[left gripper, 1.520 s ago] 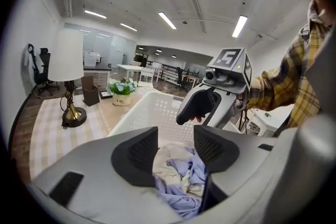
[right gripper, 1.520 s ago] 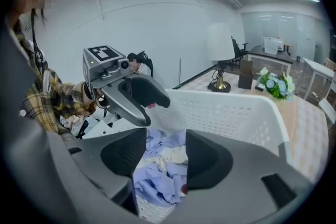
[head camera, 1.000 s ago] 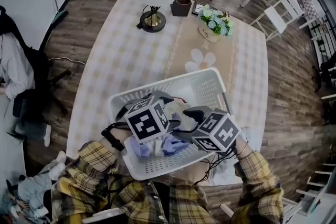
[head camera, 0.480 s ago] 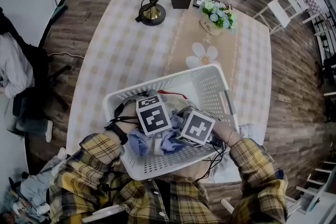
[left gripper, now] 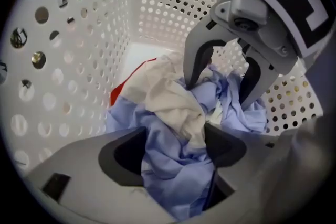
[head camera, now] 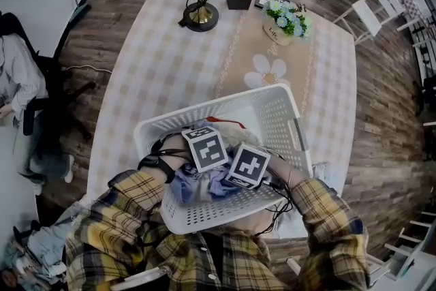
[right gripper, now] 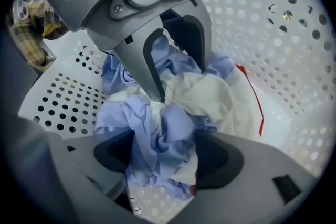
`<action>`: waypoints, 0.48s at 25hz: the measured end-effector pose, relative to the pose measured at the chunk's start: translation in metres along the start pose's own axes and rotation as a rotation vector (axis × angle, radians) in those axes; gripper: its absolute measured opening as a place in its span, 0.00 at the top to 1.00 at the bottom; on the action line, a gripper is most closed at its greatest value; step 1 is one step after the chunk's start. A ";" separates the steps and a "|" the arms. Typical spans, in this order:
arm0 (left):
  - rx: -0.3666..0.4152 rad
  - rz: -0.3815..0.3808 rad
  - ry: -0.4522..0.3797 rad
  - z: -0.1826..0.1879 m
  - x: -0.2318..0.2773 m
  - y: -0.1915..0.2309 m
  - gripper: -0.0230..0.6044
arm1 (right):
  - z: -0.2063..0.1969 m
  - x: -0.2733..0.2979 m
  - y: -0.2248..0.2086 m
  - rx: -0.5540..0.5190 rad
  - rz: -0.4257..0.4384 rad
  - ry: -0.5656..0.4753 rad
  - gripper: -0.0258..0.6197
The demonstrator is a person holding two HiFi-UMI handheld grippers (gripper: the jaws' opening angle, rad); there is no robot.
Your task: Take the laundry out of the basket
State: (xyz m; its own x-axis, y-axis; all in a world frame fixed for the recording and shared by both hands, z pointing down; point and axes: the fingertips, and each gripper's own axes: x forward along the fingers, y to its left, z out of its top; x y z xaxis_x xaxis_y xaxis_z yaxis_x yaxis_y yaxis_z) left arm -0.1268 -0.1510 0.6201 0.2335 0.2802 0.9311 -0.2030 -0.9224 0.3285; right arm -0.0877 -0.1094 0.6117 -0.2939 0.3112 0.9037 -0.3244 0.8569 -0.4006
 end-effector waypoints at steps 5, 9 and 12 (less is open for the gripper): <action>0.023 -0.062 0.010 0.000 0.000 -0.012 0.60 | -0.002 -0.002 0.001 -0.017 0.013 0.004 0.66; 0.047 -0.076 0.013 0.002 -0.003 -0.015 0.76 | 0.001 -0.007 0.002 -0.039 0.000 -0.004 0.78; 0.048 -0.067 0.000 0.006 -0.008 -0.014 0.79 | 0.007 -0.018 0.002 -0.045 -0.009 -0.033 0.79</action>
State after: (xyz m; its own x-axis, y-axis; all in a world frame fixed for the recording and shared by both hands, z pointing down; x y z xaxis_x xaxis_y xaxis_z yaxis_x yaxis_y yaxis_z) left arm -0.1203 -0.1417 0.6075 0.2454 0.3419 0.9071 -0.1410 -0.9132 0.3823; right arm -0.0896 -0.1166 0.5935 -0.3212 0.2907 0.9013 -0.2865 0.8773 -0.3850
